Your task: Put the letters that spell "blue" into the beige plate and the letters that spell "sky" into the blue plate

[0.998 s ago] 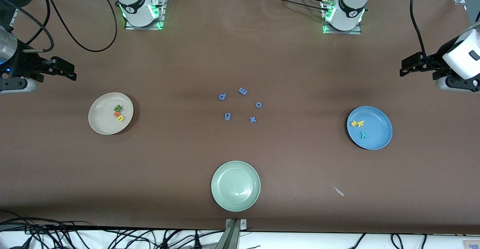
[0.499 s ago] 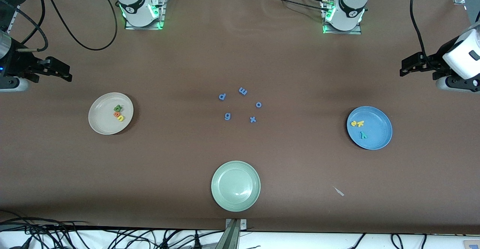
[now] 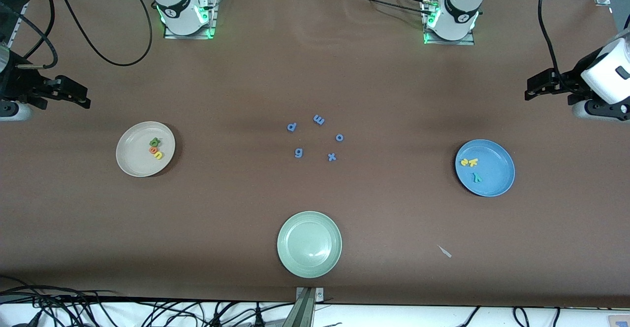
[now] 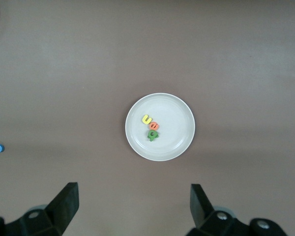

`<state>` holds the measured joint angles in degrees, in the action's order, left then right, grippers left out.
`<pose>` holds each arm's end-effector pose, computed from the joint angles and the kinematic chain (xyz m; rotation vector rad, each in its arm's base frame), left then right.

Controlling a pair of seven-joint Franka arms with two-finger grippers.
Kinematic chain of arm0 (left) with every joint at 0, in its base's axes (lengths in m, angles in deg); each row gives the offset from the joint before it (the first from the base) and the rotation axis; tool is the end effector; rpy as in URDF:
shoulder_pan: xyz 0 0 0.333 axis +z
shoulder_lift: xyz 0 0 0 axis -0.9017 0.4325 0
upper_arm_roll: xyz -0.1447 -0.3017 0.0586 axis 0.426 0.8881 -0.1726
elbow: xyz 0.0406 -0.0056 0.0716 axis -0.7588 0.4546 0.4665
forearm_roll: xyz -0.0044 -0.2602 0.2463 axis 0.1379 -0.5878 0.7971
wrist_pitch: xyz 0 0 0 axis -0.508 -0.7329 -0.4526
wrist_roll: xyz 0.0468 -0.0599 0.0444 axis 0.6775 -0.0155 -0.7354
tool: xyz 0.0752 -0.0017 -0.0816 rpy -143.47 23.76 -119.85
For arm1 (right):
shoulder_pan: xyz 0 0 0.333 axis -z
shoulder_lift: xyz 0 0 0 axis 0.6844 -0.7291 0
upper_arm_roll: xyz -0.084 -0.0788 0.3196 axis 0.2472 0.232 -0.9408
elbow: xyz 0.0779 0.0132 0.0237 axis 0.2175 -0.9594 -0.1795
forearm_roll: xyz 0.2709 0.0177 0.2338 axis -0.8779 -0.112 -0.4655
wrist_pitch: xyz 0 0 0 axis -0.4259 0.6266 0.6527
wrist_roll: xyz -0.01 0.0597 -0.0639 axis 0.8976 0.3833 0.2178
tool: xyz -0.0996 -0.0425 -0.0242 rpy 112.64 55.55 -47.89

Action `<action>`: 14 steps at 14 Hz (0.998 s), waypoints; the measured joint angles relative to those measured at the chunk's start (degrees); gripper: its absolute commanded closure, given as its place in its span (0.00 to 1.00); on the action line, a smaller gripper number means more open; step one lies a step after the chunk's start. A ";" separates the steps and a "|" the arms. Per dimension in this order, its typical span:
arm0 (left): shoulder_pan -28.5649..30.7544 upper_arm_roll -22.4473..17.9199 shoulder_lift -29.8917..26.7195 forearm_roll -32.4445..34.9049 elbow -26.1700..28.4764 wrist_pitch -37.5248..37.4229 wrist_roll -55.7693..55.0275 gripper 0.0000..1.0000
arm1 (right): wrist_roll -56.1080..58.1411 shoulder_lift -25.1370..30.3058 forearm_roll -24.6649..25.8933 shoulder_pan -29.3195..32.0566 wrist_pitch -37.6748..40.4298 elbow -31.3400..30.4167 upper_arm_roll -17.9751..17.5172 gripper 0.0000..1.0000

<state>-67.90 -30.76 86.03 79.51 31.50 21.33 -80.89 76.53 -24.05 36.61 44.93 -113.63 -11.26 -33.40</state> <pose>0.5380 -0.0140 0.6193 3.1087 -0.1304 -0.2202 0.5456 -0.0049 0.6084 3.1292 0.0535 -0.0501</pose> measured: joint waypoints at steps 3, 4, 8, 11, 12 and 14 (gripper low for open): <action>0.00 0.00 0.00 0.00 0.00 0.00 0.00 0.00 | 0.00 -0.05 0.00 0.04 -0.20 -0.77 -0.03 0.00; 0.00 0.00 0.00 0.00 0.00 0.00 0.00 0.00 | 0.00 -0.08 0.00 0.04 -0.26 -0.83 -0.04 0.00; 0.00 0.00 0.00 0.00 0.00 0.00 0.00 0.00 | -0.05 -0.08 0.00 0.03 -0.42 -0.83 -0.13 0.00; 0.00 0.00 0.00 0.00 0.00 0.00 0.00 0.00 | -0.14 -0.09 0.00 0.03 -0.56 -0.83 -0.34 0.00; 0.00 0.00 0.00 0.00 0.00 0.00 0.00 0.00 | -0.16 -0.08 0.00 0.03 -0.58 -0.83 -0.38 0.00; 0.00 0.00 0.00 0.00 0.00 0.00 0.00 0.00 | -0.17 -0.08 0.00 0.03 -0.62 -0.83 -0.42 0.00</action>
<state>-67.90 -30.76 86.03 79.51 31.50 21.32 -80.89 76.36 -24.14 36.60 44.97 -114.25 -12.09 -33.82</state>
